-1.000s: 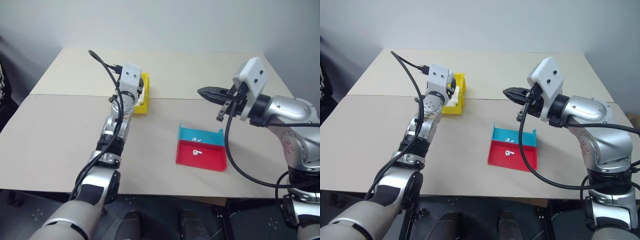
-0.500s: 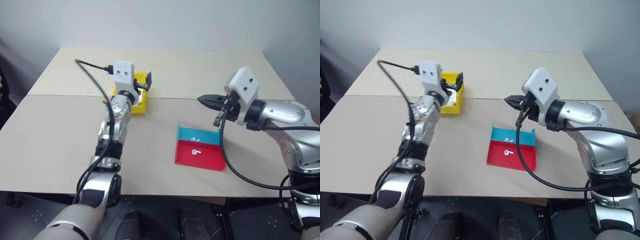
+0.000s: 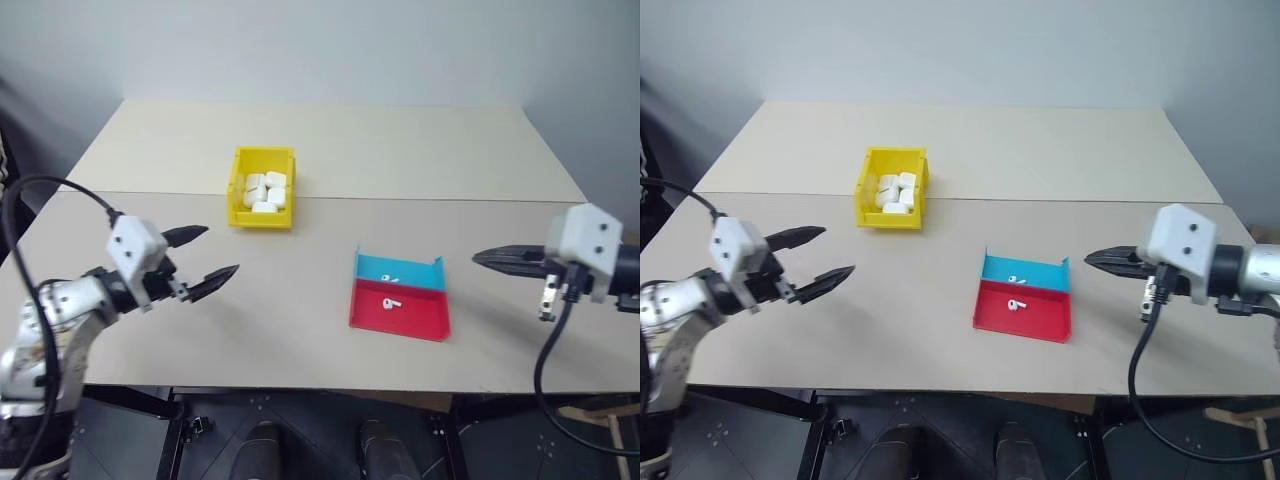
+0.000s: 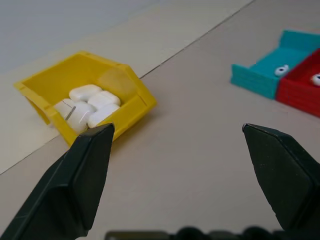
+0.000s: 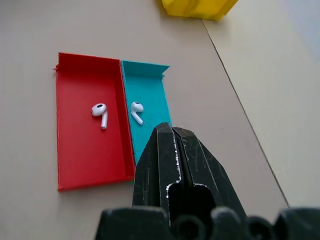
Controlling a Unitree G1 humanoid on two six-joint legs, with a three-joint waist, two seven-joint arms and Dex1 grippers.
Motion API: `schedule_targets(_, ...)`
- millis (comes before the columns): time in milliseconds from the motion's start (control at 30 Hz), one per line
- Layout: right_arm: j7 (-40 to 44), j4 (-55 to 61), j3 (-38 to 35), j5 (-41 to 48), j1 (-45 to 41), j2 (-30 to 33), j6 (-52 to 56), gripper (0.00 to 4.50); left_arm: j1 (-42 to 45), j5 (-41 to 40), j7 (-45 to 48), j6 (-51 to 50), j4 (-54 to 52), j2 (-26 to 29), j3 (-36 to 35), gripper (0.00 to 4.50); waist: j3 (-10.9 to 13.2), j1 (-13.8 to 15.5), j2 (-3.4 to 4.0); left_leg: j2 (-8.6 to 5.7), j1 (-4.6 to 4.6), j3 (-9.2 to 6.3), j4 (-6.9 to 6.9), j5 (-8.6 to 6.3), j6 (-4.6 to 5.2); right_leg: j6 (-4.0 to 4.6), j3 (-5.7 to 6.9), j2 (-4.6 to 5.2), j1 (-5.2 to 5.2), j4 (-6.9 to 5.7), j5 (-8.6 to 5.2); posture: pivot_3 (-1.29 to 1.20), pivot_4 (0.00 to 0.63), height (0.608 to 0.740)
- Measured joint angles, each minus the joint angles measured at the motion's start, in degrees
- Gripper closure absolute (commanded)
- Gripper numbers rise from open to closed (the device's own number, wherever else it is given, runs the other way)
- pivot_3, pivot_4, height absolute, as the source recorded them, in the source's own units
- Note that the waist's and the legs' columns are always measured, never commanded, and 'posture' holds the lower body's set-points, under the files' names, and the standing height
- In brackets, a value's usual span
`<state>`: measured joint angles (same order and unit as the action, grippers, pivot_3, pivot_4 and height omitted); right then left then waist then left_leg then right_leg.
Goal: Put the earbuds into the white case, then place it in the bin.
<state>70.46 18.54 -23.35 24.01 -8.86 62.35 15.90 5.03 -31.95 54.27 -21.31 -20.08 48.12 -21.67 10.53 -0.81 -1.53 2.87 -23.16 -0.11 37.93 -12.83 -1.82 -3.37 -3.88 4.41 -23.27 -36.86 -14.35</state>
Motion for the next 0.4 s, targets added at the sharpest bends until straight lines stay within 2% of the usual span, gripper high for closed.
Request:
schedule_targets(100, 5.39, -2.35, -4.03, 1.24, 2.17, -0.08, -6.55, 4.5, -3.41, -4.82, 3.86, -3.04, -3.42, 4.72, -7.62, 0.04, 0.0, -0.03, -0.02, 0.0, 0.03, 0.02, 0.0, -0.01, 0.01, -0.01, 0.01, 0.02, 0.08, 0.09, 0.0, 0.0, 0.15, 0.74)
schedule_targets(167, 8.11, -4.48, -5.35, 1.55, 2.68, -0.07, -10.47, 4.5, -4.98, -6.38, 5.26, -3.77, -4.83, 5.93, -10.62, 0.04, -0.01, -0.07, -0.02, 0.0, 0.11, 0.03, 0.0, -0.02, 0.02, -0.01, 0.0, 0.02, 0.14, 0.08, 0.0, 0.0, 0.15, 0.74)
schedule_targets(267, 10.89, -8.38, -5.38, 1.03, 2.87, -0.06, -15.46, 4.5, -7.08, -6.66, 5.82, -4.17, -5.96, 6.0, -11.38, 0.04, 0.0, -0.19, -0.02, 0.0, 0.2, 0.05, 0.0, -0.01, 0.02, 0.0, -0.02, 0.01, 0.18, 0.04, 0.0, 0.0, 0.15, 0.74)
schedule_targets(400, 10.56, -11.56, -2.66, -0.66, 0.84, -0.02, -18.38, 4.5, -7.81, -7.22, 5.55, -5.06, -6.55, 5.99, -11.76, 0.04, 0.0, -0.36, -0.02, 0.0, 0.21, 0.06, 0.0, -0.02, 0.02, 0.0, -0.05, 0.0, 0.18, 0.03, -0.01, 0.0, 0.15, 0.74)
